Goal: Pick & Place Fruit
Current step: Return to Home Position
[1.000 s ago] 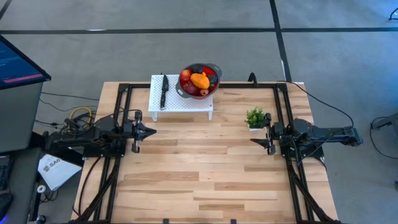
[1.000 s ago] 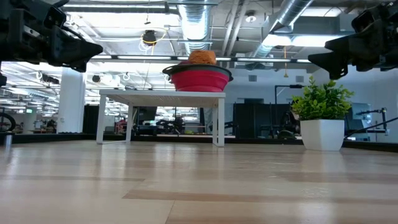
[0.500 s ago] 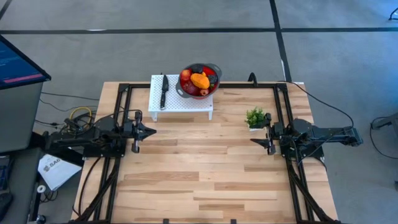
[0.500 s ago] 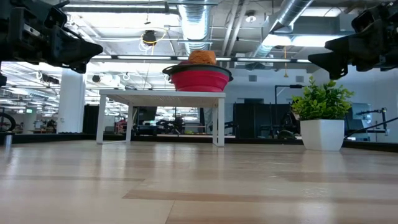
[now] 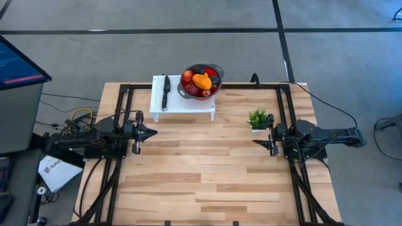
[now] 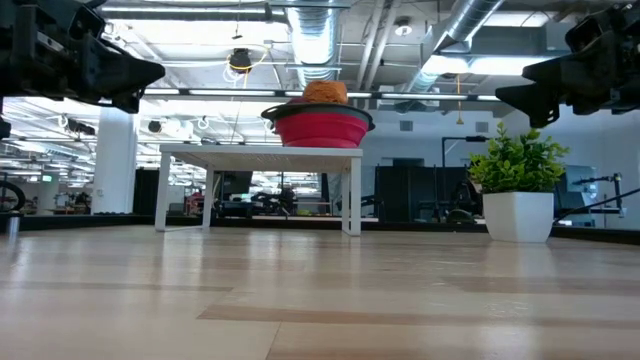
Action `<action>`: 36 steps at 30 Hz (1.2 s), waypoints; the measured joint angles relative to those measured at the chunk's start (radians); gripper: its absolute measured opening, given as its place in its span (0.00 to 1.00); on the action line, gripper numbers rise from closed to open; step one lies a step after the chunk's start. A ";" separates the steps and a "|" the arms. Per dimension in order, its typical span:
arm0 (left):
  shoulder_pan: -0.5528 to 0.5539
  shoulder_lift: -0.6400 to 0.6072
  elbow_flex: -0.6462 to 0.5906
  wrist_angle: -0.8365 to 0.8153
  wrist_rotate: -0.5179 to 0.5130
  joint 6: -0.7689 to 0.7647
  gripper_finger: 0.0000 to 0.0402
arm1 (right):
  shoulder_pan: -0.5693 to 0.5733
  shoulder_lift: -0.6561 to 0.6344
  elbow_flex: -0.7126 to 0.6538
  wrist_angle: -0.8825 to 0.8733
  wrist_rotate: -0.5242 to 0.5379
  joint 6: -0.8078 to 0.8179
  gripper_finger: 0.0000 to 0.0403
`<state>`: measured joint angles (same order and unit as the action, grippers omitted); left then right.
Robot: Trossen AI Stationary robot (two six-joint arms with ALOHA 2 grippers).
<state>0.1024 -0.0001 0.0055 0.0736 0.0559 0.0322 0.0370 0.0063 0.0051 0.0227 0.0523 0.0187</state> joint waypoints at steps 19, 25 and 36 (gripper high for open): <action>0.000 0.017 0.000 0.017 -0.004 0.000 0.04 | 0.000 0.000 0.000 0.000 0.000 0.000 0.68; 0.000 0.017 0.000 0.018 -0.004 0.000 0.04 | 0.010 -0.001 0.001 -0.010 -0.054 0.009 0.68; 0.000 0.017 0.000 0.025 -0.004 0.000 0.04 | 0.033 -0.003 0.002 -0.011 -0.057 -0.025 0.65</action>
<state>0.1024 0.0166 0.0055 0.0982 0.0521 0.0322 0.0700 0.0036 0.0067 0.0113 -0.0051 -0.0064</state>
